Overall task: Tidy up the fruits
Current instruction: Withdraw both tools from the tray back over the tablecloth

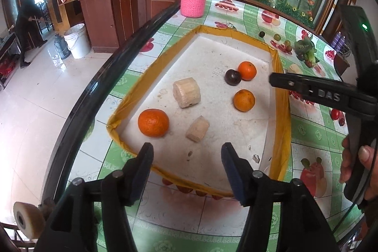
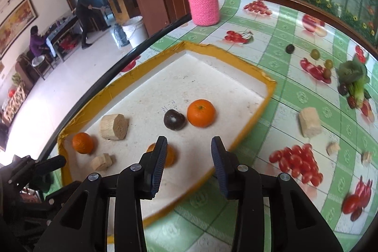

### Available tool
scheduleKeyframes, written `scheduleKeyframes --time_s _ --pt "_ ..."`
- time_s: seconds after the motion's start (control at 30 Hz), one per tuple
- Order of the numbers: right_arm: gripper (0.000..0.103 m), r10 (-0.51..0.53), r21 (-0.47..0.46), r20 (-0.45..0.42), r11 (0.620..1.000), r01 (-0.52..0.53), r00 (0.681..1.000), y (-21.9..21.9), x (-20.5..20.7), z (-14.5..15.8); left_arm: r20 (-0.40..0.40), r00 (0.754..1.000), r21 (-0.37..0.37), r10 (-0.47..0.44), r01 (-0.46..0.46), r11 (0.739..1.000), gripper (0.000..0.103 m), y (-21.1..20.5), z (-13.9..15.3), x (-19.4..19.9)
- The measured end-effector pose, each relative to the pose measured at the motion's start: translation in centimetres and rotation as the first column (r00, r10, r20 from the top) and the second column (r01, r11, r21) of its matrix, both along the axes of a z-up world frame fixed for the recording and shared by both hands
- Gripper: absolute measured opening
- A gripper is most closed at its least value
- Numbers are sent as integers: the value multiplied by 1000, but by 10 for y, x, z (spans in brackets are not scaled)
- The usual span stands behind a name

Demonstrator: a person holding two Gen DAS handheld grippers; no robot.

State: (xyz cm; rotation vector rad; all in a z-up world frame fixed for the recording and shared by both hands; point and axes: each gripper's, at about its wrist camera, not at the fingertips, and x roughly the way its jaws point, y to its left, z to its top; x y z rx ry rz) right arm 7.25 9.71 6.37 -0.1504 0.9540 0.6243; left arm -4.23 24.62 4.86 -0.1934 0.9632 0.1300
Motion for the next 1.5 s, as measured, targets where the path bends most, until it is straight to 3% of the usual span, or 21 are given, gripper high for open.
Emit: scheduleKeyframes --time_s 0.27,0.37,0.67,1.03,1.3,1.5 --pt "49 -61 32 33 998 60 998 -55 -30 16 19 1000 -4 -1 1 1000 67 -19 9 2" --pt "53 -99 32 35 995 98 994 -82 -38 14 34 999 11 -23 23 1000 76 -36 16 5" --pt "55 -216 4 20 976 216 976 -161 -58 -2 52 990 35 -128 126 991 84 -98 29 20" --pt "57 -373 5 -22 928 374 927 -258 -61 -17 20 971 46 -238 237 971 94 -172 23 35" --pt "57 -421 7 -30 907 421 907 -291 -47 -27 -29 961 62 -273 275 960 94 -199 12 39" --pt "58 -416 14 -24 909 417 909 -295 -32 -33 -65 960 79 -274 278 957 94 -204 5 37"
